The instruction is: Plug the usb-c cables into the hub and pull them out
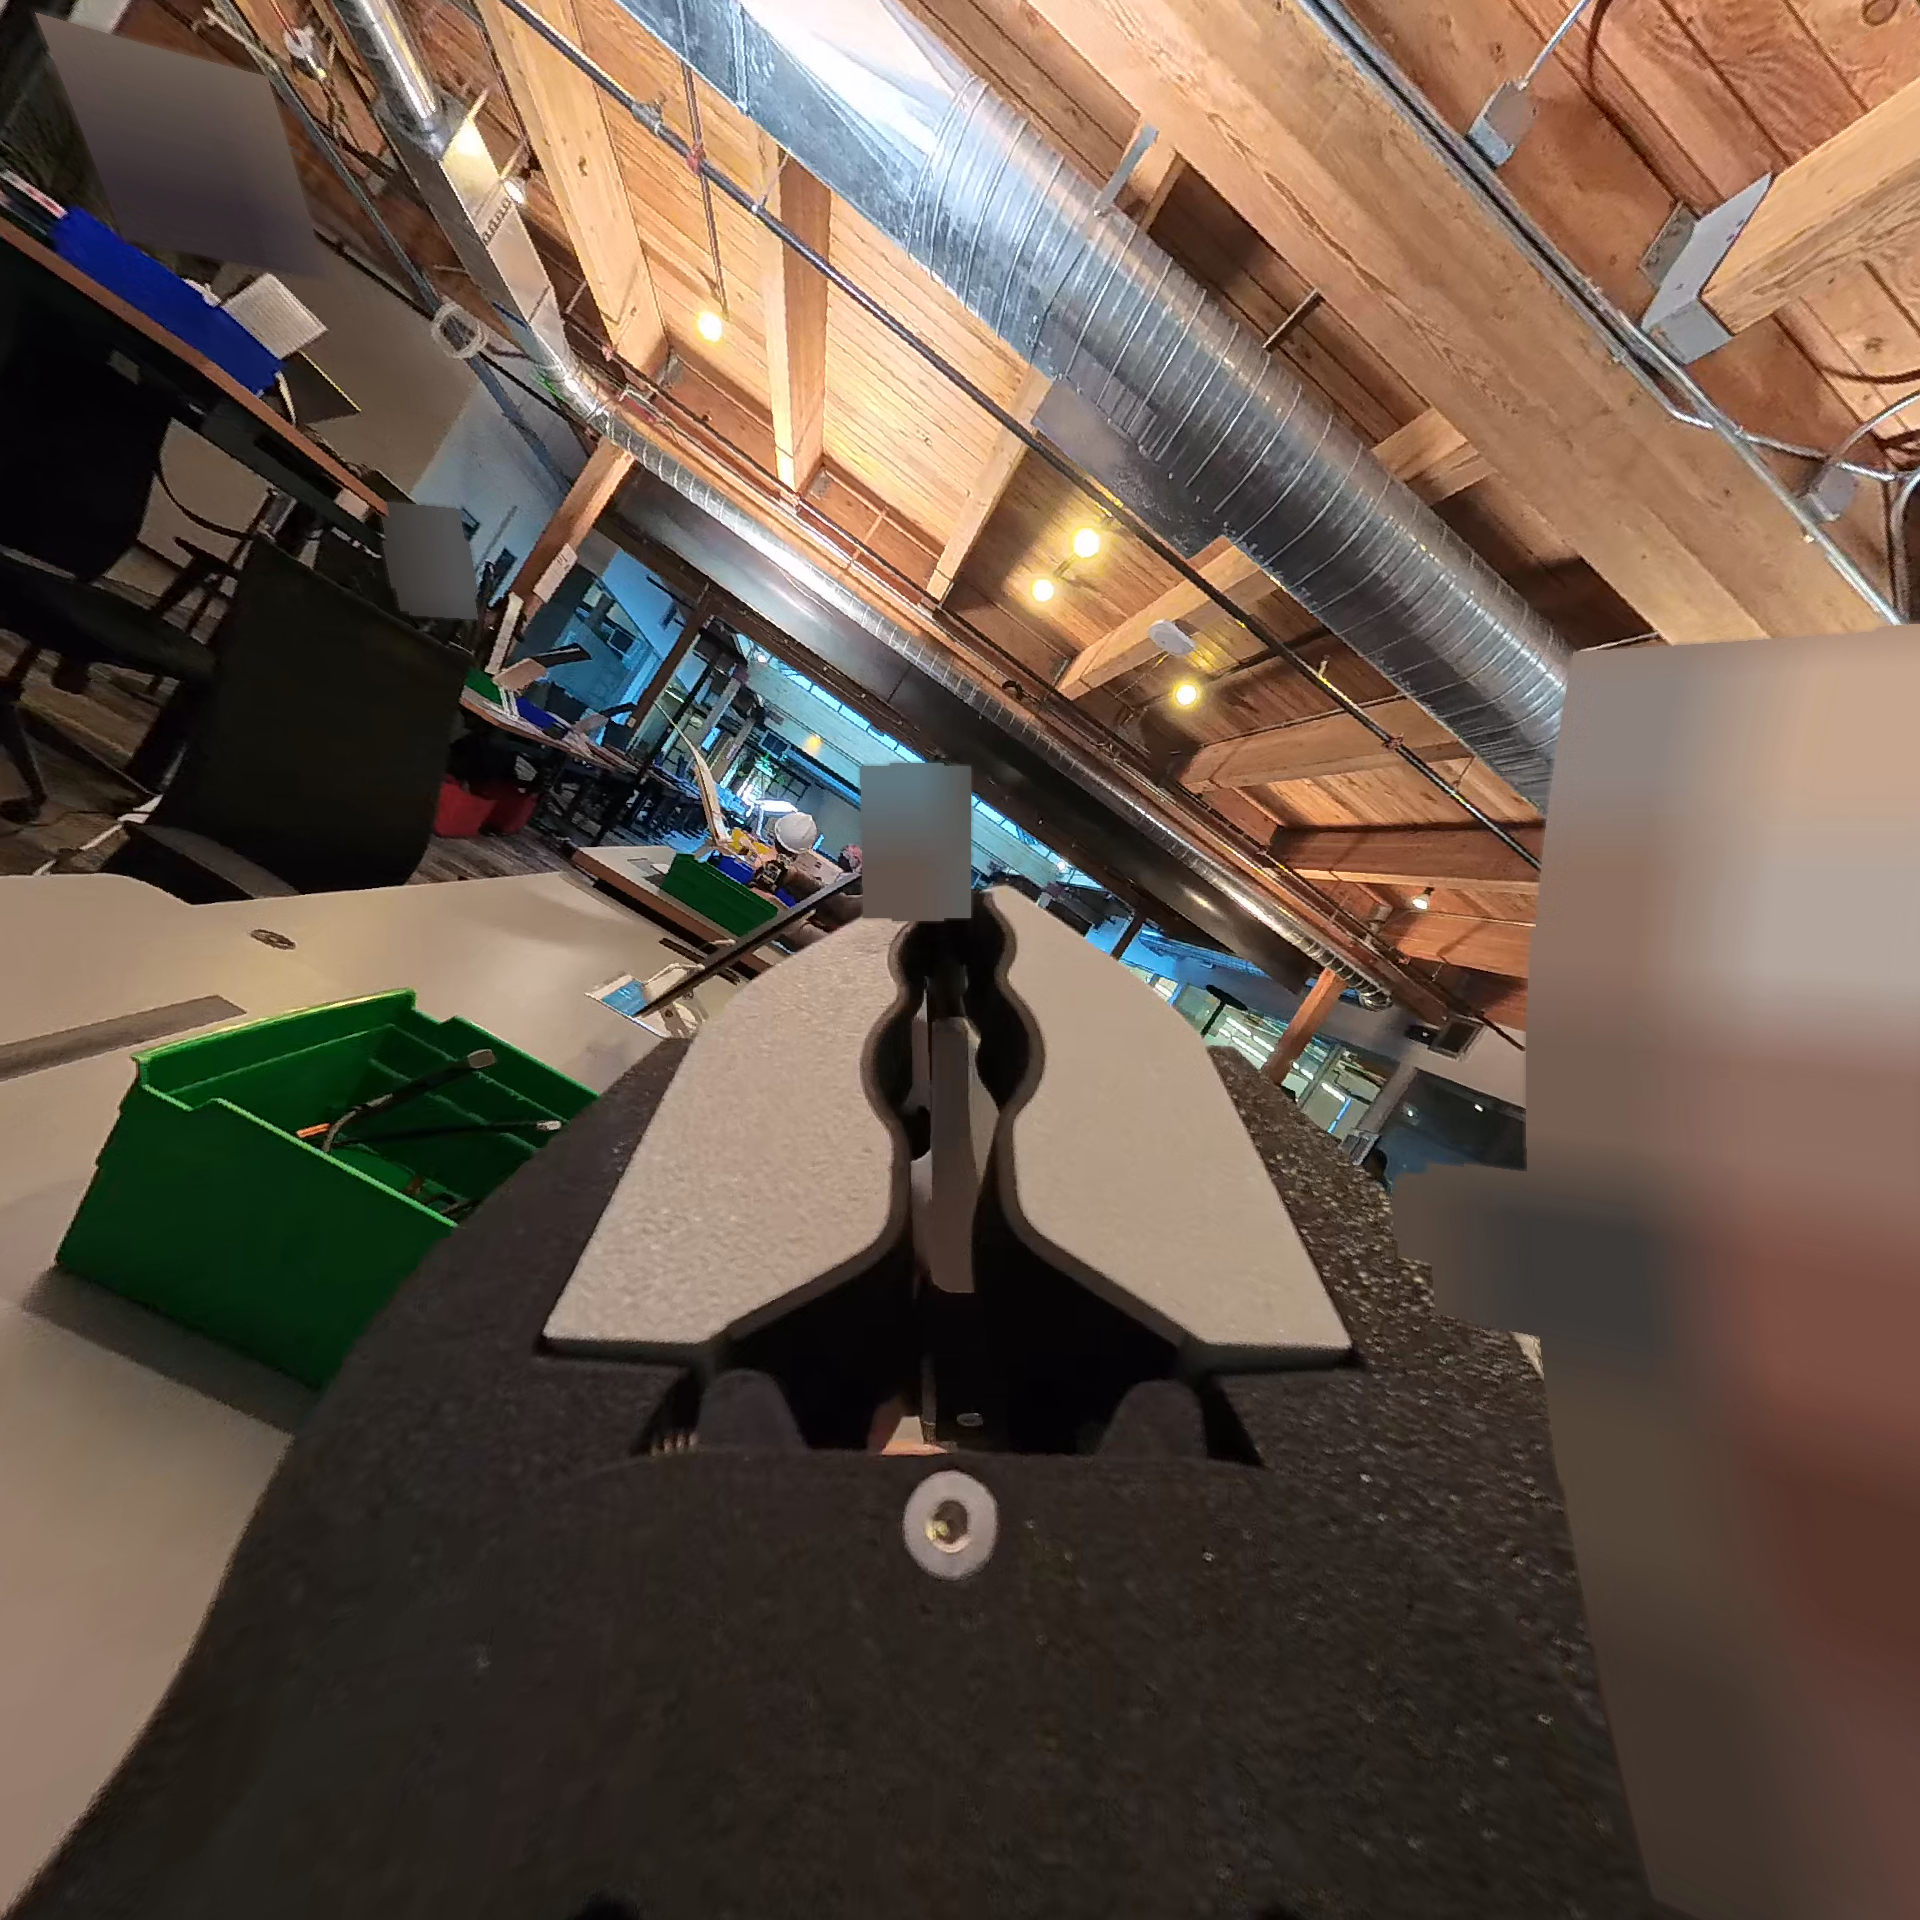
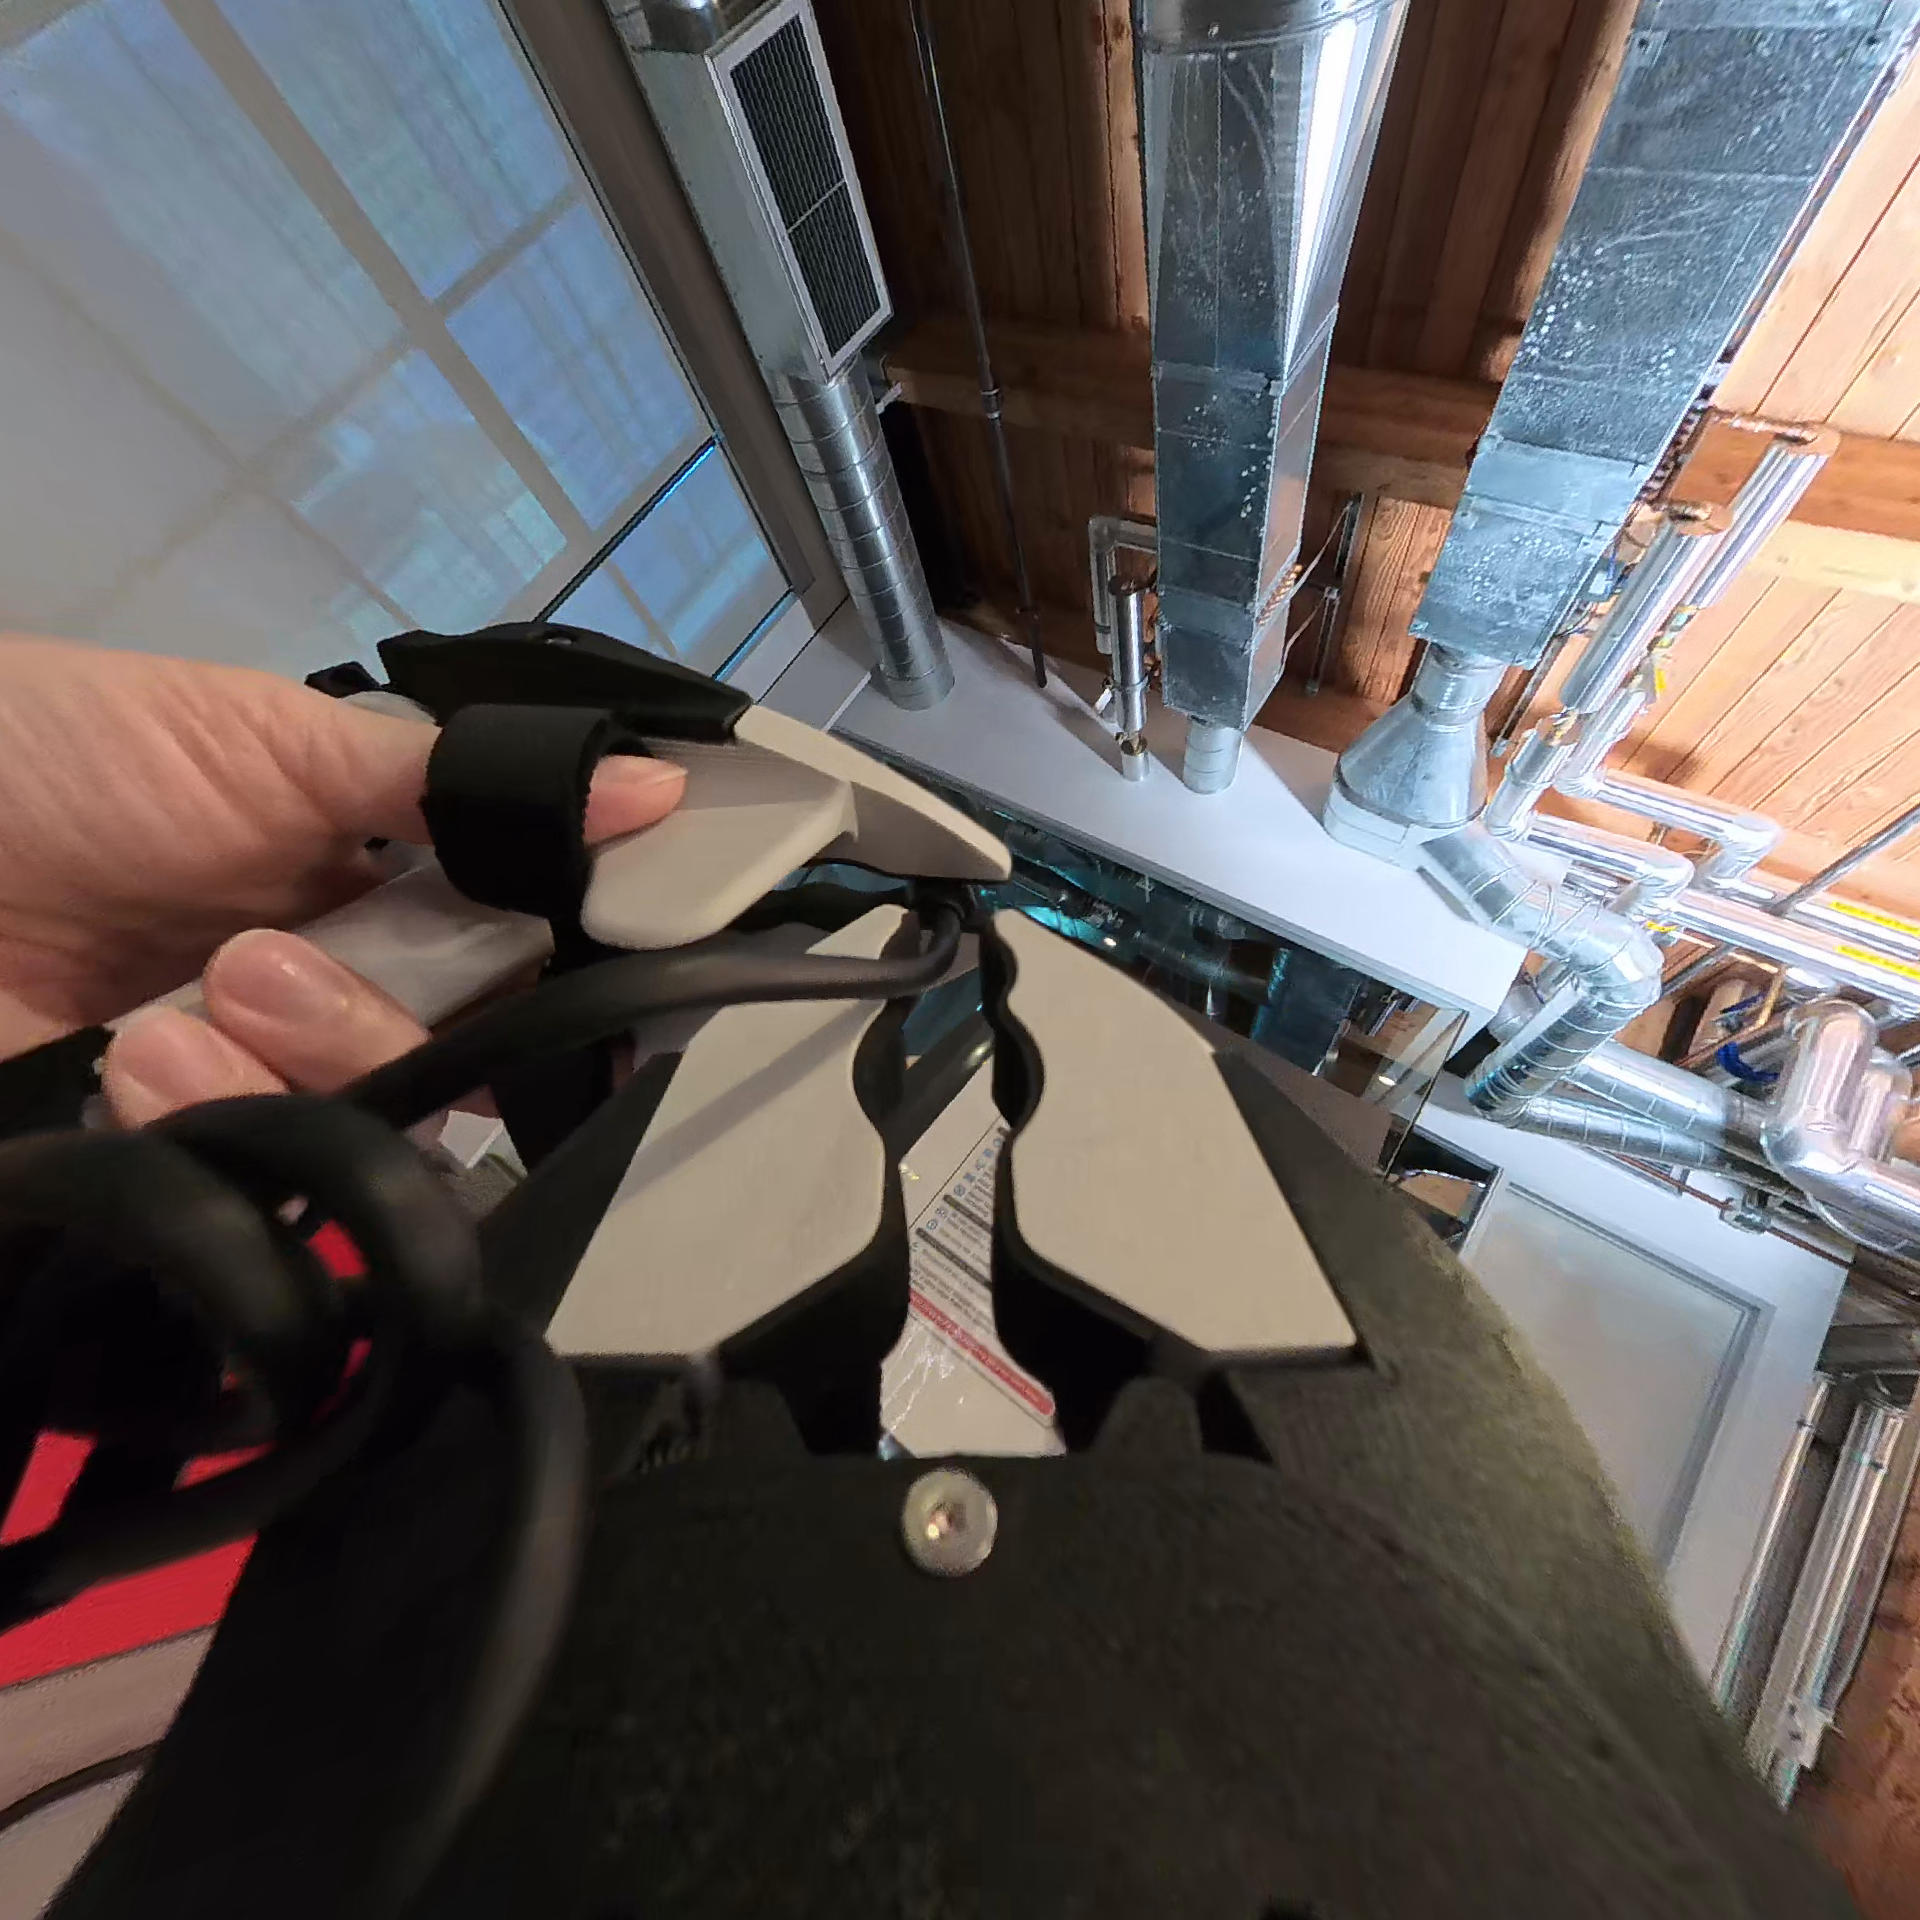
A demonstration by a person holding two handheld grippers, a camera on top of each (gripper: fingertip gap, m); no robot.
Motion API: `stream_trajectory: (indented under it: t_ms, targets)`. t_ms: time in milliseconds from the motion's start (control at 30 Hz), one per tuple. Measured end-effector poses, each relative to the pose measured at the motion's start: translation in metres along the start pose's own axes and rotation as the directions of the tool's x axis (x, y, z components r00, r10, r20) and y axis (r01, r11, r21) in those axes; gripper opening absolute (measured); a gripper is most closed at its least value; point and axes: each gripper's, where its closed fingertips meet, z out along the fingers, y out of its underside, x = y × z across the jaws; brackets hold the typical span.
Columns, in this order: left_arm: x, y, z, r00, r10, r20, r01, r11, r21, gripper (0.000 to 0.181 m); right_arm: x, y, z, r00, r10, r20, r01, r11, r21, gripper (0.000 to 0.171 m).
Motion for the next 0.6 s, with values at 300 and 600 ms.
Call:
stream_trajectory:
  t_ms: [300,600]
  targets:
    - [-0.005,0.0023,0.0018,1.0,0.01,0.027,-0.01,1.0,0.003,0.007,0.0005,0.0066,0.0015,1.0,-0.004,-0.007,0.003,0.999,-0.045,0.007]
    - [-0.0073,0.0029,0.0029,0.999,-0.039,0.016,0.038,0.999,0.018,0.006,0.0009,0.0089,0.0,1.0,0.007,0.012,-0.006,0.999,-0.051,0.006]
